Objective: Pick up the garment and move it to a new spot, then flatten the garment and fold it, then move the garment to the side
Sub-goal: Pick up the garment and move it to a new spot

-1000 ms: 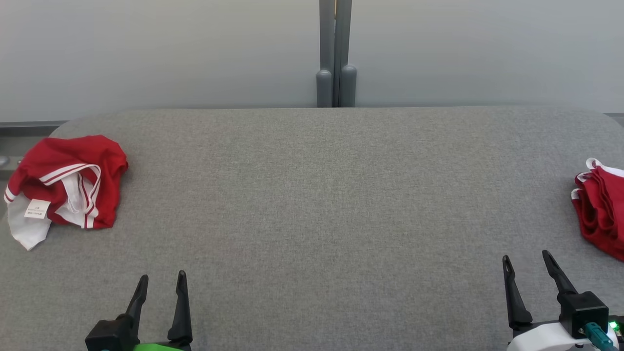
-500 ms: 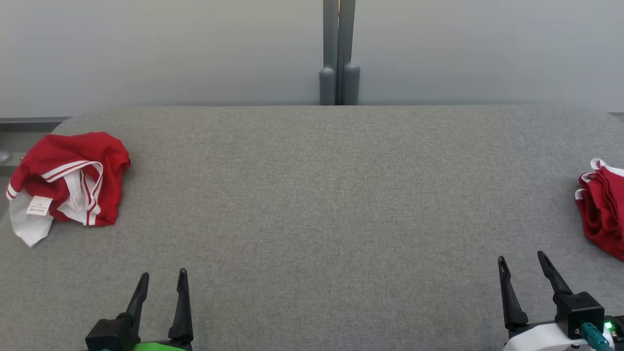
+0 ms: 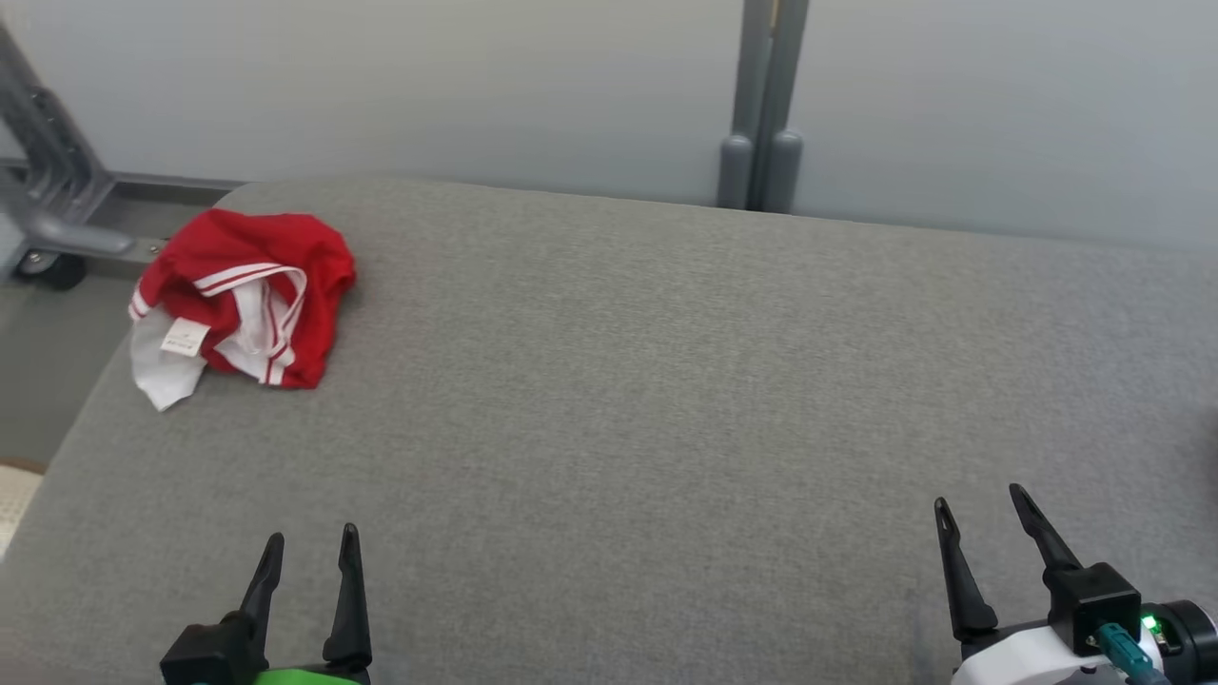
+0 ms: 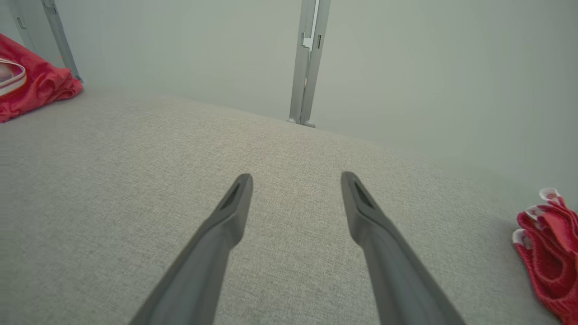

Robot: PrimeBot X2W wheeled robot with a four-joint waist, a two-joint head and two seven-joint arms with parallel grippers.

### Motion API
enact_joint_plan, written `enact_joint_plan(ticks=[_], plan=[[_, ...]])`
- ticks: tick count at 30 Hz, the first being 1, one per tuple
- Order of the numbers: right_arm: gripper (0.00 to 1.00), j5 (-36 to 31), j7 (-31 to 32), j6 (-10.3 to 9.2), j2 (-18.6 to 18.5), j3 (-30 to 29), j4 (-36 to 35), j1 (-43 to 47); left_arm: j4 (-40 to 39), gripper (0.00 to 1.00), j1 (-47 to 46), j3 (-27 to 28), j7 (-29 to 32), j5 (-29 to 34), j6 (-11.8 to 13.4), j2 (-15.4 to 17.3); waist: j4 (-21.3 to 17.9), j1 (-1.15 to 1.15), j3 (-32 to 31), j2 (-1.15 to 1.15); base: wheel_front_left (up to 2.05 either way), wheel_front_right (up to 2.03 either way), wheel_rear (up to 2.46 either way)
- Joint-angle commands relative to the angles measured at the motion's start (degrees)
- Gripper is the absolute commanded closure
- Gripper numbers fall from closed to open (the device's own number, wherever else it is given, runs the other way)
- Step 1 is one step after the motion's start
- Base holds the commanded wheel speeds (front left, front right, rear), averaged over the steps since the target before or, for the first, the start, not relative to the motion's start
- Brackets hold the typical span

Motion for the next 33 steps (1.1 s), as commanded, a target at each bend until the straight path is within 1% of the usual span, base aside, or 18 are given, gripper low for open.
enact_joint_plan(ticks=[1,6,9,15,25,31,33], plan=[[0.0,0.2,-0.2,-0.09,0.0,0.5,0.2,-0.3,0.0,0.0,1.0,0.3,0.0,0.2,0.1,0.2,6.9,0.0,-0.9,0.0,0.0,0.0,0.0],[0.0,0.5,-0.2,-0.09,0.0,2.5,1.0,-1.2,0.2,0.0,1.7,1.1,0.0,1.0,-0.2,0.2,13.9,0.0,-1.8,0.0,0.0,0.0,0.0],[0.0,0.6,-0.2,-0.09,0.0,5.4,1.7,-2.8,-0.8,0.0,2.5,2.8,0.0,0.6,-0.1,0.2,14.9,0.0,-1.3,0.0,0.0,0.0,0.0],[0.0,1.1,-0.2,-0.09,-0.2,7.6,2.9,-4.3,-2.3,0.0,3.4,3.9,0.0,0.0,0.3,0.1,15.0,0.0,-1.1,0.0,0.0,0.0,0.0],[0.0,1.4,-0.2,-0.09,-0.2,4.8,1.8,-0.9,-1.2,0.0,1.4,3.9,0.0,1.8,-0.6,0.1,13.9,0.0,-1.3,0.0,0.0,0.0,0.0],[0.0,0.6,-0.2,-0.09,-0.5,4.4,0.7,-1.9,-1.1,0.0,-2.4,3.6,0.0,0.3,-0.9,0.1,12.6,0.0,2.0,0.0,0.0,0.0,0.0],[0.0,0.4,-0.2,-0.09,-1.4,4.2,0.1,-3.4,-0.7,0.0,-5.2,2.9,0.0,-0.2,-1.0,0.1,12.2,0.0,4.6,0.0,0.0,0.0,0.0]])
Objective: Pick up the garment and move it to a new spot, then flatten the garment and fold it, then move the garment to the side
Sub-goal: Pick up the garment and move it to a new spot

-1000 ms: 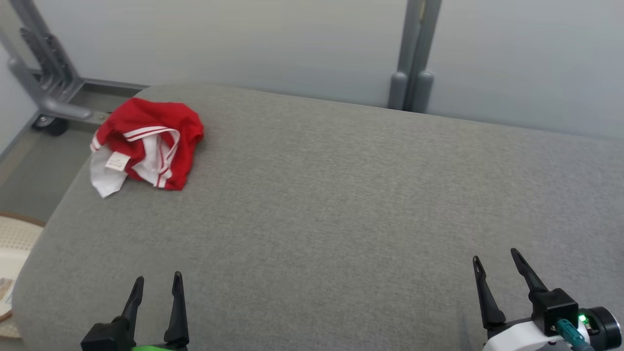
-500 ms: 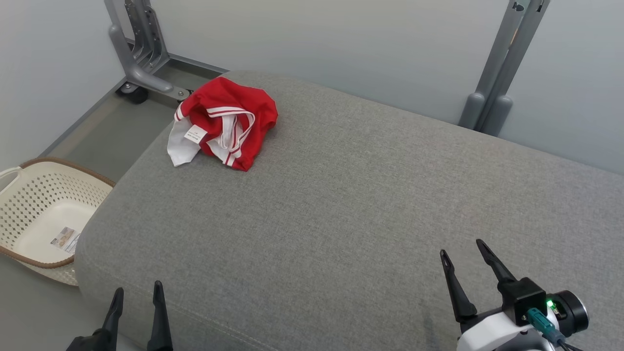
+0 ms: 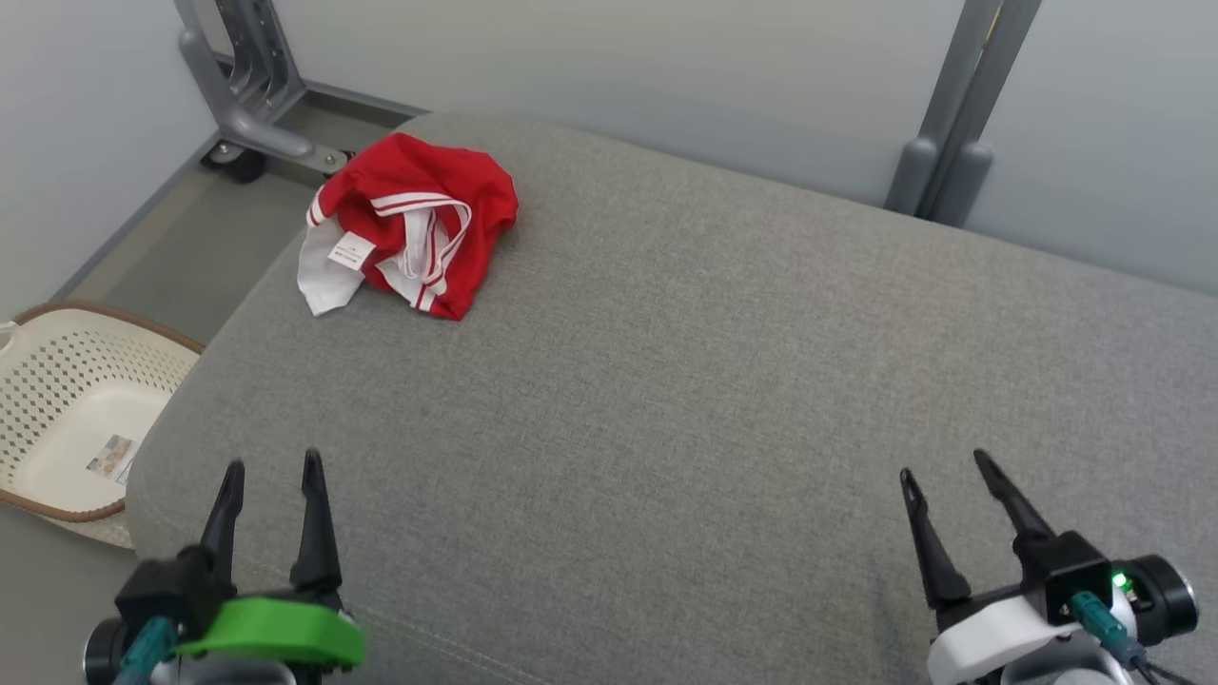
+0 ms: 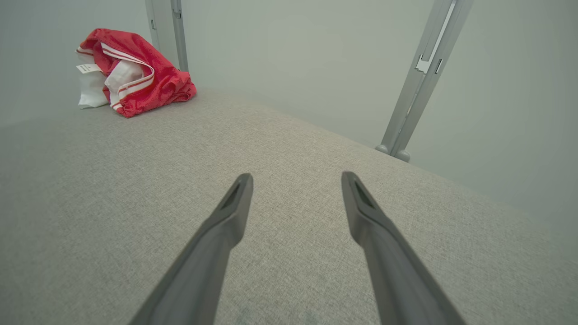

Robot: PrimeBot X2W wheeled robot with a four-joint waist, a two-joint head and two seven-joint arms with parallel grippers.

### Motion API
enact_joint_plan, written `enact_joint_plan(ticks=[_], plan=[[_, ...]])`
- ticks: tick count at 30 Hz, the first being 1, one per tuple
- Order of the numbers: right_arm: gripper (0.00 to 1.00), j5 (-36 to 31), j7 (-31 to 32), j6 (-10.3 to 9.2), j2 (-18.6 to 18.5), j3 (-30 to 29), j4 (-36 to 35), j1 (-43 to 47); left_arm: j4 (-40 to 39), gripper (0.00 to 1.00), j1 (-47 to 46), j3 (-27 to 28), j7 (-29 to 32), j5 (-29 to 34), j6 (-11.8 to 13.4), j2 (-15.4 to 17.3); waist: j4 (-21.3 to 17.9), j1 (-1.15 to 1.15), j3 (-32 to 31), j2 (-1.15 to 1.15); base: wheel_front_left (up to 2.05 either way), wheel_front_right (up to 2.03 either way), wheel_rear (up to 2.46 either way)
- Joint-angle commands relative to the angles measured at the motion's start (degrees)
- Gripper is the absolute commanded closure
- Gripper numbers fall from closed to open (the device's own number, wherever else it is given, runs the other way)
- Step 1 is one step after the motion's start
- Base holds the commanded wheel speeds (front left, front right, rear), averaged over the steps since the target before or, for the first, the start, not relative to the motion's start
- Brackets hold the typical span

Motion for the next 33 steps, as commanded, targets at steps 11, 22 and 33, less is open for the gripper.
enact_joint_plan(ticks=[11,22,33], plan=[[0.0,-0.4,-0.2,-0.09,-7.5,-0.1,-2.9,-10.6,8.5,0.0,-27.0,-4.0,5.1,-3.3,-0.5,5.5,-4.2,0.0,19.9,0.0,0.0,0.0,0.0],[0.0,0.3,-0.2,-0.09,-12.6,-0.2,-5.3,-16.4,22.8,0.0,-49.3,-5.3,14.9,-16.4,-0.4,15.0,-8.0,0.0,32.2,0.0,0.0,0.0,0.0],[0.0,1.3,0.2,-0.1,-14.4,-1.4,-5.9,-14.2,36.2,0.0,-56.2,-10.3,20.9,-25.9,-0.5,19.6,-11.4,0.0,35.0,0.0,0.0,0.0,0.0]])
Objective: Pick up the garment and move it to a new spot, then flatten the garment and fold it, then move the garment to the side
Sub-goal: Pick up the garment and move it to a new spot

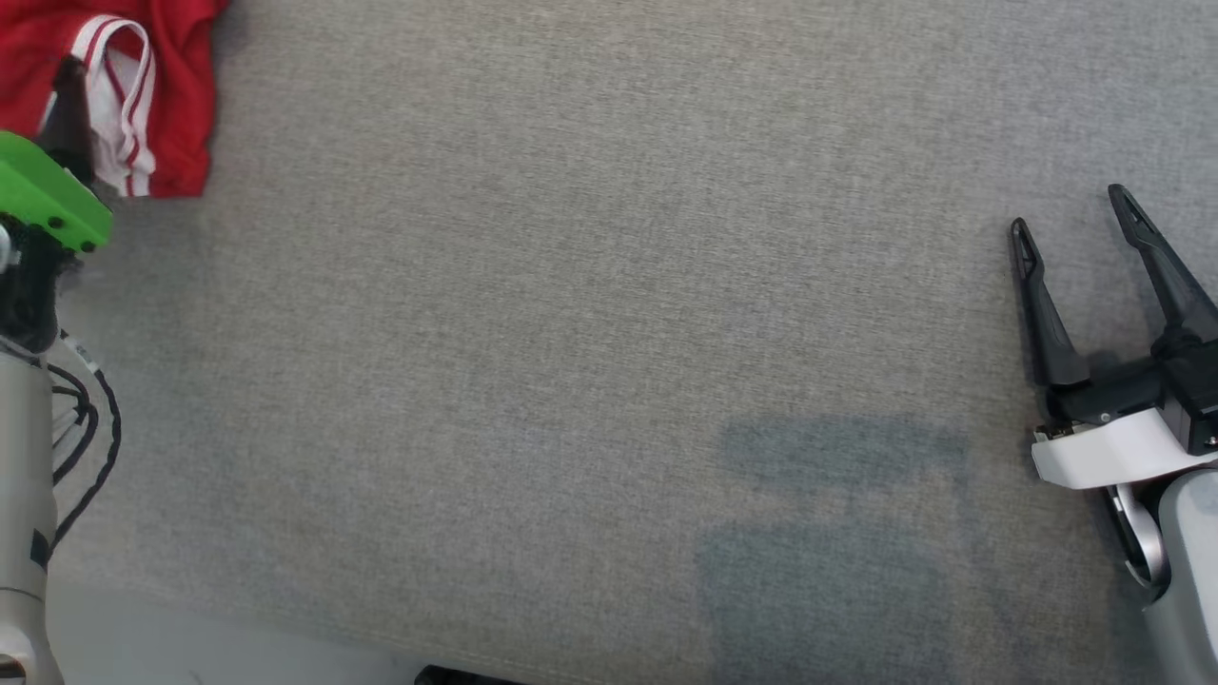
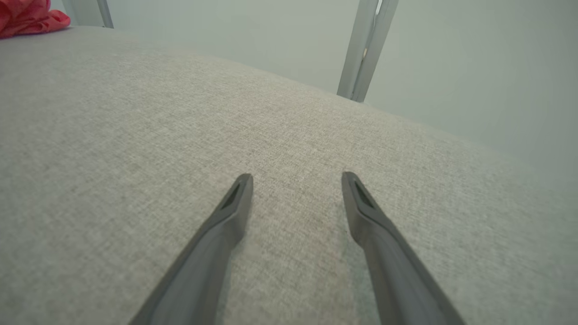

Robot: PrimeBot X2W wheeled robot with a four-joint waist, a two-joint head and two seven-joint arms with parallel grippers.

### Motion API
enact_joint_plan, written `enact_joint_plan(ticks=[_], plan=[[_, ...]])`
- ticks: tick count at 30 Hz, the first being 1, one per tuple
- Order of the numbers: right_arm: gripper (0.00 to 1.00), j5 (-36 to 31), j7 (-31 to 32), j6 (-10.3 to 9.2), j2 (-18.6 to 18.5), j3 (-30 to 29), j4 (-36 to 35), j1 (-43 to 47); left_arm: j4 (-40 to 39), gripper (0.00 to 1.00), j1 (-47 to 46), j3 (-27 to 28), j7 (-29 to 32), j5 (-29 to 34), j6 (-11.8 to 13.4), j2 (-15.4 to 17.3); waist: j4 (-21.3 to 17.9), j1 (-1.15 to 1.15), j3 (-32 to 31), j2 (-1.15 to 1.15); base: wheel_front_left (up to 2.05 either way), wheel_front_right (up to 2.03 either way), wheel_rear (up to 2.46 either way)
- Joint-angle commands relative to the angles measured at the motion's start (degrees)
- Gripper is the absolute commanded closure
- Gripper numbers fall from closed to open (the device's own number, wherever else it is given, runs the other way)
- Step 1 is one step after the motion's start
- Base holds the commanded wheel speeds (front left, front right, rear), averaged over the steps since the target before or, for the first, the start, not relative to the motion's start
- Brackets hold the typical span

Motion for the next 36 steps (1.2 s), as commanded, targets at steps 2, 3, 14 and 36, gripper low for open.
enact_joint_plan(ticks=[2,3,14,36], plan=[[0.0,0.4,0.6,-0.11,-0.5,-0.6,2.4,2.2,3.0,0.0,-0.4,-1.4,-0.5,-0.8,0.0,-0.1,-2.9,-0.01,1.2,0.0,0.0,0.0,0.0],[0.0,0.5,0.6,-0.11,-0.5,-0.8,2.1,2.2,3.9,0.0,-0.2,-2.0,-0.5,-1.3,0.0,-0.3,-3.2,-0.01,1.0,0.0,0.0,0.0,0.0],[0.0,0.8,0.4,-0.09,1.1,-0.7,2.0,2.8,4.8,1.0,1.7,-9.4,-1.0,-6.2,0.0,1.2,-3.3,-0.01,-3.3,0.0,0.0,0.0,0.0],[0.0,2.2,0.4,-0.1,10.9,-0.7,5.2,5.8,-36.1,1.0,8.3,-23.0,2.9,-23.9,0.0,12.3,-8.4,-0.01,-19.8,0.0,0.0,0.0,0.0]])
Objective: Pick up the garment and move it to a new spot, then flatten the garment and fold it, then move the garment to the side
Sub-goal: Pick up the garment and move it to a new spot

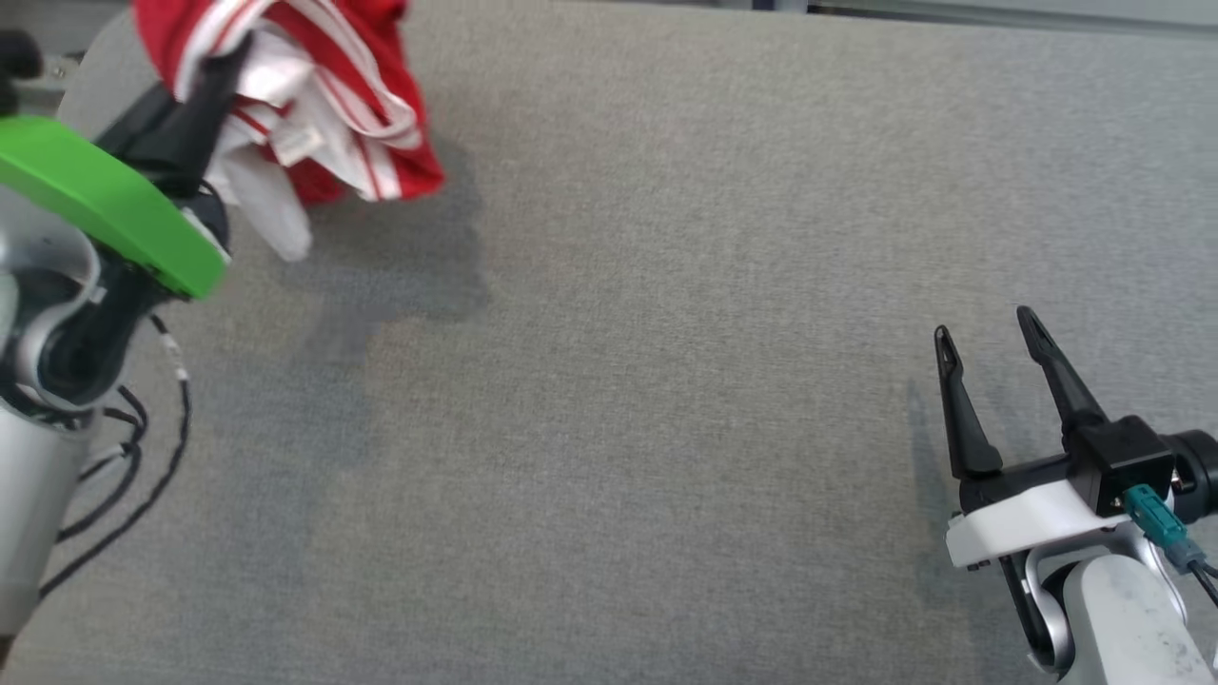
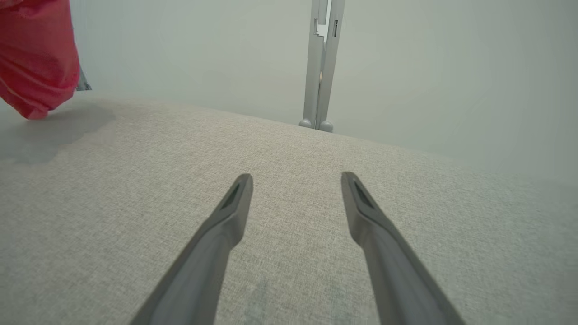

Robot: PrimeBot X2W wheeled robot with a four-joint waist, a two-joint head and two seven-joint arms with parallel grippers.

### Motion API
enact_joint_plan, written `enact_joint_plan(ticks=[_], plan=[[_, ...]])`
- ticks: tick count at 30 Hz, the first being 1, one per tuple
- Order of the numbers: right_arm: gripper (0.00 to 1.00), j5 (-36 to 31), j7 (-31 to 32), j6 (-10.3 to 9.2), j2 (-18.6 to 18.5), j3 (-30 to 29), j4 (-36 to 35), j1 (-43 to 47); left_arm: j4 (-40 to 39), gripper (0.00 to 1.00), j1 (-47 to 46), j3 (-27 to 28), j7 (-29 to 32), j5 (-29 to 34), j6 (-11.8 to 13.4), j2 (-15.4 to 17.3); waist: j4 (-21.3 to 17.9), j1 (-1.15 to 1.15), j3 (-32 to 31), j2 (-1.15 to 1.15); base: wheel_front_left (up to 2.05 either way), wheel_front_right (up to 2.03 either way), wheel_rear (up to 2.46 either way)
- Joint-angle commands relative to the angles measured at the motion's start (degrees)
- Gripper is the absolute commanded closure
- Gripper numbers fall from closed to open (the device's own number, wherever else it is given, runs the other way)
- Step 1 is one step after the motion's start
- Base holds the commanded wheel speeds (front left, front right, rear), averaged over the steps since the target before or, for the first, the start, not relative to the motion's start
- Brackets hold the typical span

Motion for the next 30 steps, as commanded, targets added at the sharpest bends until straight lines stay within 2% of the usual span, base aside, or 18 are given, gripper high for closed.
enact_joint_plan(ticks=[1,3,6,10,13,14,15,16,20,23,30], plan=[[0.0,0.3,0.0,-0.09,0.3,-0.3,0.2,1.0,-2.1,1.0,1.4,-0.3,0.5,-1.1,0.3,-0.3,-3.2,0.0,-3.3,0.0,0.0,0.0,0.0],[0.0,0.4,0.0,-0.09,0.9,-0.6,0.3,1.5,-6.2,1.0,2.5,-1.4,1.5,-0.6,1.5,-1.0,-4.3,0.0,-4.1,0.0,0.0,0.0,0.0],[0.0,0.6,0.0,-0.09,1.7,-1.0,0.2,1.9,-11.7,1.0,4.5,-3.7,2.6,0.6,4.7,-2.6,-6.3,0.0,-4.7,0.0,0.0,0.0,0.0],[0.0,0.7,0.0,-0.09,2.5,-1.4,0.2,2.5,-16.2,1.0,6.3,-8.7,3.3,2.1,8.3,-8.4,-8.8,0.0,-5.1,0.0,0.0,0.0,0.0],[0.0,0.7,0.0,-0.09,2.9,-1.0,0.2,2.3,-15.9,1.0,6.7,-13.2,3.1,4.9,10.4,-13.4,-11.3,0.0,-5.3,0.0,0.0,0.0,0.0],[0.0,0.7,0.0,-0.09,2.9,-1.0,0.2,2.3,-15.9,1.0,6.7,-13.2,3.1,4.9,10.4,-13.4,-11.3,0.0,-5.3,0.0,0.0,0.0,0.0],[0.0,0.8,0.0,-0.09,3.1,-1.3,0.0,2.0,-13.1,1.0,6.4,-16.6,2.3,7.9,11.6,-16.6,-12.9,0.0,-5.1,0.0,0.0,0.0,0.0],[0.0,0.8,0.0,-0.09,3.1,-1.3,0.0,2.0,-13.1,1.0,6.4,-16.6,2.3,7.9,11.6,-16.6,-12.9,0.0,-5.1,0.0,0.0,0.0,0.0],[0.0,1.1,0.0,-0.09,3.4,-0.3,0.0,0.8,-4.0,1.0,6.3,-21.4,0.3,11.5,12.1,-22.6,-16.9,0.0,-4.5,0.0,0.0,0.0,0.0],[0.0,1.2,0.0,-0.09,3.6,-0.3,0.1,0.6,3.8,1.0,6.6,-22.6,-1.8,11.5,11.7,-26.5,-19.4,0.0,-4.1,0.0,0.0,0.0,0.0],[0.0,1.6,0.0,-0.09,3.8,-0.4,0.5,1.6,18.9,1.0,6.3,-24.3,-7.1,11.5,9.4,-30.5,-23.2,0.0,-3.7,0.0,0.0,0.0,0.0]])
